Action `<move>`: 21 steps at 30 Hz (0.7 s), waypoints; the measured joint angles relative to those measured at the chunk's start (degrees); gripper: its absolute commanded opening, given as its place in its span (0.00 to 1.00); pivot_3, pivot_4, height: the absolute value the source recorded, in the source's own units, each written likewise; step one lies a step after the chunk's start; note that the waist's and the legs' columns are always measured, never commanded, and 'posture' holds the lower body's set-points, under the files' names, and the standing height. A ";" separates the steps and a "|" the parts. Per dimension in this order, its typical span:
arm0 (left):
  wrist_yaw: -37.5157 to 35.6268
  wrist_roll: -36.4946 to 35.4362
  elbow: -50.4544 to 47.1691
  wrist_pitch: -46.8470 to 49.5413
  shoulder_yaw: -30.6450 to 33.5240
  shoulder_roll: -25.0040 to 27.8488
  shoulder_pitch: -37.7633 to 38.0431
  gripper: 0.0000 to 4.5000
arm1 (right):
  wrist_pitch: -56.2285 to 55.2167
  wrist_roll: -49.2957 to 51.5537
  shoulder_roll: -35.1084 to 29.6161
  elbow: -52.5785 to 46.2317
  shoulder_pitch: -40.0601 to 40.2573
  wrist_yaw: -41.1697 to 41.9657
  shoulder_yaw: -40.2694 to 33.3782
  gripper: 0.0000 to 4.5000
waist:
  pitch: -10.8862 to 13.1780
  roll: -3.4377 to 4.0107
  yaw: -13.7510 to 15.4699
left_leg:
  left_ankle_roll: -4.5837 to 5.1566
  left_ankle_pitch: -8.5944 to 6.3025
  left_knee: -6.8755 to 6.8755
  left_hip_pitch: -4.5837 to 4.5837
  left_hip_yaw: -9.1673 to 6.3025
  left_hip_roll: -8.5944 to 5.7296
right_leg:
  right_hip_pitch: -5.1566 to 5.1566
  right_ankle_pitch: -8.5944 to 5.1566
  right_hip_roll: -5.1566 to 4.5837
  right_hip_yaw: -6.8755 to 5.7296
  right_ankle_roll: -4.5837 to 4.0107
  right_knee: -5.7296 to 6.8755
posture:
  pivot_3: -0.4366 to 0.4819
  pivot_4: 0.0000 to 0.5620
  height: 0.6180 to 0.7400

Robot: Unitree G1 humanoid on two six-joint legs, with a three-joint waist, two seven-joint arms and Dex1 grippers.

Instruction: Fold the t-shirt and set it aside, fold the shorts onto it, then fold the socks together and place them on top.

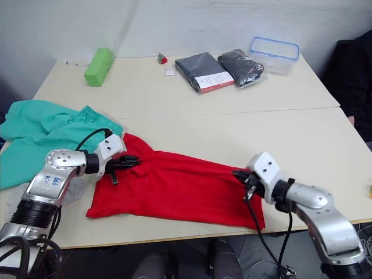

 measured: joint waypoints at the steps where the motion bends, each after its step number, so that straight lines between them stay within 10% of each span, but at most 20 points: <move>1: -0.08 0.03 -0.06 0.01 -0.01 0.00 0.00 0.10 | 0.29 -1.34 -0.04 1.39 0.28 -0.87 0.95 0.00 | 0.00 0.00 0.01 | 0.00 0.00 0.00 0.00 0.00 0.00 | 0.00 0.00 0.01 -0.01 0.00 0.00 | 0.48 0.27 1.00; 12: -1.54 0.44 -0.02 -1.35 0.00 0.29 0.48 0.10 | -4.37 -3.00 -8.11 3.85 9.31 4.06 -6.29 0.00 | -0.20 -0.33 1.30 | 0.08 -0.05 0.01 0.12 -0.03 0.01 | 0.17 0.00 0.04 -0.03 0.00 -0.31 | 0.48 0.27 1.00; 21: -3.68 -0.96 -1.26 0.50 0.81 0.79 0.94 0.10 | -2.21 8.32 -8.17 9.40 1.22 11.65 -14.89 0.00 | -0.08 -0.13 0.95 | 0.03 -0.09 -0.02 0.11 0.00 0.12 | 0.09 -0.02 -0.03 -0.01 -0.02 -0.28 | 0.48 0.27 1.00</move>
